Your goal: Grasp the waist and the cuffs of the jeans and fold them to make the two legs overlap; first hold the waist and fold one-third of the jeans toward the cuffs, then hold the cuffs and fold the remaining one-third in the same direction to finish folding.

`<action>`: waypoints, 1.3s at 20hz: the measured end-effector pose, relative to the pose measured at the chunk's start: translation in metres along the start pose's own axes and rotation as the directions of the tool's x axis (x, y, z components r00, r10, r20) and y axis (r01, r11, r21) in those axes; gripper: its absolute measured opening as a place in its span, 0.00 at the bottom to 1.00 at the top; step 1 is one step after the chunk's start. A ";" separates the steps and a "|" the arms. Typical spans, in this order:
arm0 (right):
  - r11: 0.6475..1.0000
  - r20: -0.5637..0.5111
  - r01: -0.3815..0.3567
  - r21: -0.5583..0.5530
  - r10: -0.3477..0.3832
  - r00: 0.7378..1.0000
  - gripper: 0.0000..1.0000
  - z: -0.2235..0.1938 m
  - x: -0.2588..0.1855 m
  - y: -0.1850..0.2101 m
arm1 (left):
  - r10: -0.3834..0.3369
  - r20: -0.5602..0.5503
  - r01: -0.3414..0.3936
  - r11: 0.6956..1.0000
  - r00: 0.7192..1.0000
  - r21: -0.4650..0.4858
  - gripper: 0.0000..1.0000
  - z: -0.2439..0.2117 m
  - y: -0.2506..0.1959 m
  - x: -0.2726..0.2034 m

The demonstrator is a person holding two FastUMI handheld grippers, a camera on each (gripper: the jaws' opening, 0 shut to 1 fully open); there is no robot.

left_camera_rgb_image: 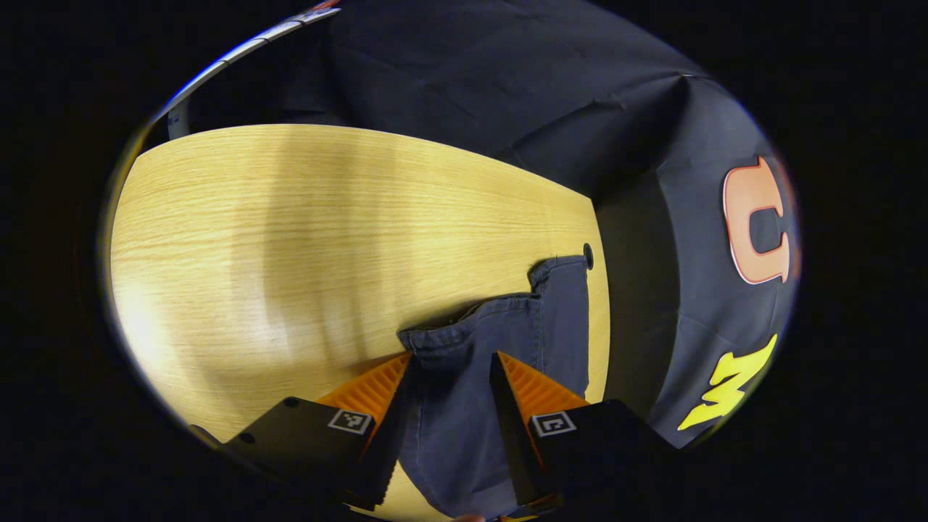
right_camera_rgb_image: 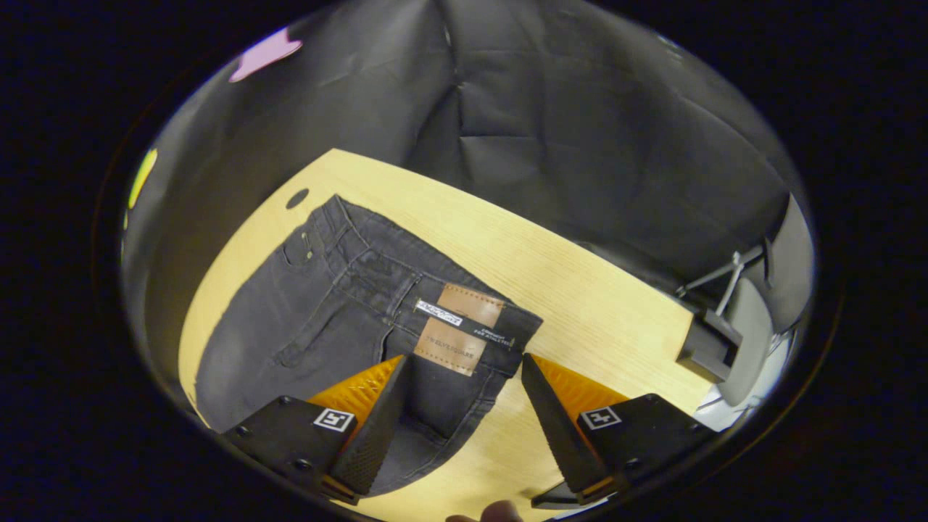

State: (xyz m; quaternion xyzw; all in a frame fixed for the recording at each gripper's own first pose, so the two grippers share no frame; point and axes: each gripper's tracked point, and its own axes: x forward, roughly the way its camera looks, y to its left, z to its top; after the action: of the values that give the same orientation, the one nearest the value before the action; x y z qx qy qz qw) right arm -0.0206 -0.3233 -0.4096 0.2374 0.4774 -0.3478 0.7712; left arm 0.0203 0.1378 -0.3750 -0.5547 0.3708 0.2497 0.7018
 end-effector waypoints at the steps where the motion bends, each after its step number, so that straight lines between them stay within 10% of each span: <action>1: 0.999 -0.002 0.031 -0.034 -0.031 1.000 0.97 -0.002 0.003 0.001 | 0.012 -0.001 -0.012 1.000 1.000 -0.004 0.57 -0.001 0.003 0.001; 9: 0.998 -0.032 0.067 -0.017 -0.068 0.997 0.93 0.000 0.006 0.002 | 0.023 -0.008 -0.023 1.000 1.000 -0.010 0.18 0.000 0.006 0.004; 16: 0.963 -0.094 -0.111 0.245 0.138 0.986 0.00 0.003 0.000 0.014 | 0.027 -0.037 -0.028 0.999 0.999 -0.023 0.08 -0.003 0.005 -0.001; 26: 0.841 -0.200 -0.245 0.483 0.378 0.904 0.01 0.012 -0.050 0.034 | -0.052 -0.068 0.041 0.986 0.996 -0.163 0.05 -0.001 -0.041 -0.039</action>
State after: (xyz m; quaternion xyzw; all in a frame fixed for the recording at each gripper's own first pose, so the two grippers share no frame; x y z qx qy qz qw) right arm -0.0026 -0.2942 -0.3581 0.5310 0.4460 -0.2781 0.6646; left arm 0.0281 0.1287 -0.3200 -0.6267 0.3613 0.2423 0.6466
